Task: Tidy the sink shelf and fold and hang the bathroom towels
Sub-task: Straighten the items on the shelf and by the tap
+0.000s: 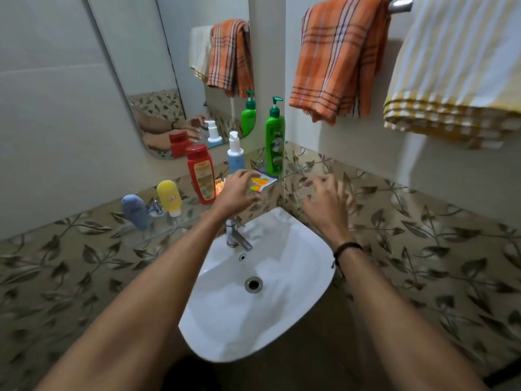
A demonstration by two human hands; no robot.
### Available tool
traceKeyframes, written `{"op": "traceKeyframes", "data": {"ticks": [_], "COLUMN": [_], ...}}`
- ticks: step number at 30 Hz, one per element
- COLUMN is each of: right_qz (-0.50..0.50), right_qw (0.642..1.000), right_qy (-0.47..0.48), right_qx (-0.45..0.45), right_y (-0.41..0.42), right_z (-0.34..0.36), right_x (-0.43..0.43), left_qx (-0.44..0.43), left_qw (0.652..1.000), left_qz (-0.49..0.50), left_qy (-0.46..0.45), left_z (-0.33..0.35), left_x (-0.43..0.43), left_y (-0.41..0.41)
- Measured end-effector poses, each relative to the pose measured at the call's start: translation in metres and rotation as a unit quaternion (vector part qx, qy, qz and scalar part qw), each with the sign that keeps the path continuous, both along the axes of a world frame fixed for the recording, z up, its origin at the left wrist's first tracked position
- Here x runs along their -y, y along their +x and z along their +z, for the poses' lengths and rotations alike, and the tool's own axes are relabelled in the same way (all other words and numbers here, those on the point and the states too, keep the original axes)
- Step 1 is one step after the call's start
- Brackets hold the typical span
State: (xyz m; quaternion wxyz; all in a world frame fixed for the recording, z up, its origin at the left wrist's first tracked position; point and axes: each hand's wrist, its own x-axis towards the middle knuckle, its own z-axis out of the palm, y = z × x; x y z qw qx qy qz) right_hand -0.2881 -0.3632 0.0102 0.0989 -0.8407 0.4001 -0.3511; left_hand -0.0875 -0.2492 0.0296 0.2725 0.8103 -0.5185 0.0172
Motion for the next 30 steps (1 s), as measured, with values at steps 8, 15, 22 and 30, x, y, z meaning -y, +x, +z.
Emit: {"op": "traceKeyframes", "data": {"ticks": [8,15,22,30], "right_qz": [0.173,0.194,0.17,0.171], "right_qw": [0.961,0.909,0.937,0.967], "right_qy": [0.024,-0.005,-0.048,-0.037], "right_qx": [-0.216,-0.37,-0.301,-0.184], "right_y": [0.093,0.154,0.157,0.125], "right_z": [-0.016,-0.037,-0.042,-0.033], "right_x": [0.021,0.042,0.035,0.014], "left_qx": [0.115,0.161,0.194,0.18], "left_qw": [0.985,0.978,0.972,0.974], "left_qz": [0.088,0.105,0.103,0.13], "left_qy": [0.095,0.081,0.086,0.052], "left_z": [-0.059,-0.079,-0.074,-0.067], "left_x": [-0.029,-0.034,-0.035,-0.039], "left_y": [0.043,0.054,0.058,0.033]}}
